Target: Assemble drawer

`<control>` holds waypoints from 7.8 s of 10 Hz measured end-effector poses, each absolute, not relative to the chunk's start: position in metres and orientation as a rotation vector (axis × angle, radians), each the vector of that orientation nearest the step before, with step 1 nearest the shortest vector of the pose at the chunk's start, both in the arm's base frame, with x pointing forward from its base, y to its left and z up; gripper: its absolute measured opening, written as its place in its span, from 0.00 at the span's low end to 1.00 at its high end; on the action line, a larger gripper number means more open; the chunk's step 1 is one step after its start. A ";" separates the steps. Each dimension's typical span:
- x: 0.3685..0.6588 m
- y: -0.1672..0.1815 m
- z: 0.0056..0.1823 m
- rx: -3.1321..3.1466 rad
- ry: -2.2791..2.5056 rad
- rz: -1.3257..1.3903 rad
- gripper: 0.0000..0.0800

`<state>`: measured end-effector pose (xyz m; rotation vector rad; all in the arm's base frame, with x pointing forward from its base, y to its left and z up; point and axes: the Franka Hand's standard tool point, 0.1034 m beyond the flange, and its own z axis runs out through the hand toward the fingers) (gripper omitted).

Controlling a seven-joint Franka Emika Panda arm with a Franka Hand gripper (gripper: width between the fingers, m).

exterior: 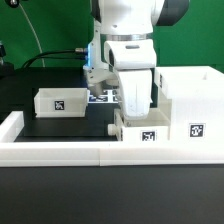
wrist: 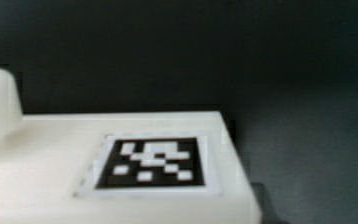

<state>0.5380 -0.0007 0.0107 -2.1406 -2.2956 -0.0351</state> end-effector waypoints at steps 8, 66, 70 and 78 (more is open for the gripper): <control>0.537 0.008 0.010 -2.217 -2.217 -0.034 0.06; 0.543 0.009 0.010 -2.153 -2.050 -0.001 0.81; 0.545 0.025 0.012 -2.172 -2.016 0.017 0.81; 0.514 -0.041 0.035 -2.241 -1.966 0.045 0.81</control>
Offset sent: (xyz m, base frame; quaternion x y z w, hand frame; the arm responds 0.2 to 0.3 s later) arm 0.0000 0.0000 0.0000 0.0000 0.0000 0.0000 1.0000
